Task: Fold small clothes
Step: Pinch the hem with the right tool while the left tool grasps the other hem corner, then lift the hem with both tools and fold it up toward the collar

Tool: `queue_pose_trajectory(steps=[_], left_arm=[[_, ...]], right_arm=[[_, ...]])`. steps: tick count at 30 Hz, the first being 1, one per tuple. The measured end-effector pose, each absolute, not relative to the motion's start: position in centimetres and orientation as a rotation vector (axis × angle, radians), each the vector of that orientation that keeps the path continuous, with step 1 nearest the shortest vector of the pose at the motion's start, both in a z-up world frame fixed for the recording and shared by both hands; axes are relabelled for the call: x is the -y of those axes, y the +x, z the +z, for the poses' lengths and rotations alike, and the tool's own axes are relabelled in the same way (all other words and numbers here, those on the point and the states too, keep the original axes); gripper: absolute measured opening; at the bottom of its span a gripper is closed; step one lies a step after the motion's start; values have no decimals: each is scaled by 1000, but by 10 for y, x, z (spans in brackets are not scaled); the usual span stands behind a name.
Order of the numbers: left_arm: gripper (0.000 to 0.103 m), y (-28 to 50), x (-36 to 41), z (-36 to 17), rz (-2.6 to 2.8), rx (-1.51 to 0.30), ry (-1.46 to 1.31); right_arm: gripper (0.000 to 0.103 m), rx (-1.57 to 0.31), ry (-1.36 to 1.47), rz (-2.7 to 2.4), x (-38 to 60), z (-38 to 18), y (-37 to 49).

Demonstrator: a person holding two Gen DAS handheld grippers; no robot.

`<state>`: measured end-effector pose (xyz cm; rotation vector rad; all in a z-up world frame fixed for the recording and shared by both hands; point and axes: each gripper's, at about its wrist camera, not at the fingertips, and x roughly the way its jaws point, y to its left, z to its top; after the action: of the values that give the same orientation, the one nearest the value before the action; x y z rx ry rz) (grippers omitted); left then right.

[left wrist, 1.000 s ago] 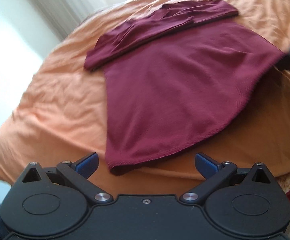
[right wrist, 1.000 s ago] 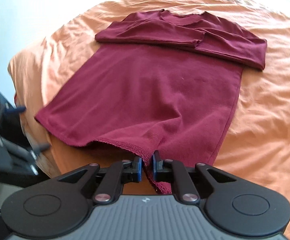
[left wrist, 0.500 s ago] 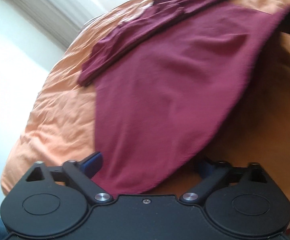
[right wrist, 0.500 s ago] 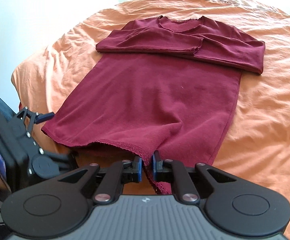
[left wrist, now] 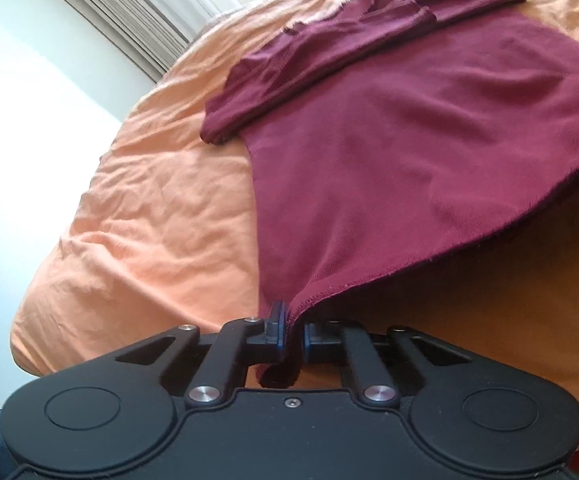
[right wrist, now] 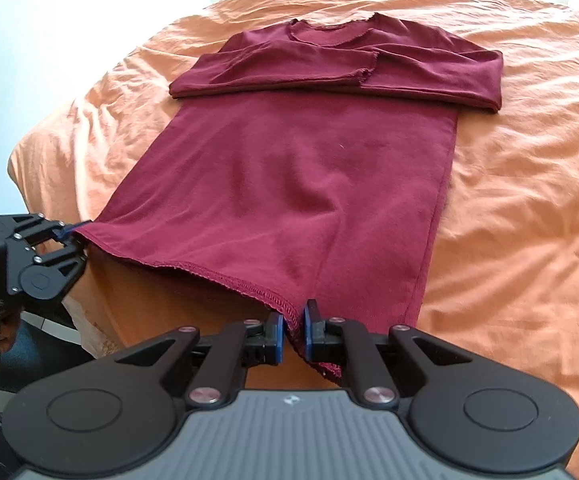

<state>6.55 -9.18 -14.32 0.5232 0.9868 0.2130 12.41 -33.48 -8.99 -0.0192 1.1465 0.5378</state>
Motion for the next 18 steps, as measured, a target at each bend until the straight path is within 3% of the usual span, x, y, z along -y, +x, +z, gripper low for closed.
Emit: queue_pose_trajectory(steps=[7,18], left_arm=[[6,79,86,-131,180,-980,533],[5,151,62,-69,53,-851,446]], right_arm=[[11,-1131,0,471,333,-87,127],[11,-944,-44,278,310,-53,164]])
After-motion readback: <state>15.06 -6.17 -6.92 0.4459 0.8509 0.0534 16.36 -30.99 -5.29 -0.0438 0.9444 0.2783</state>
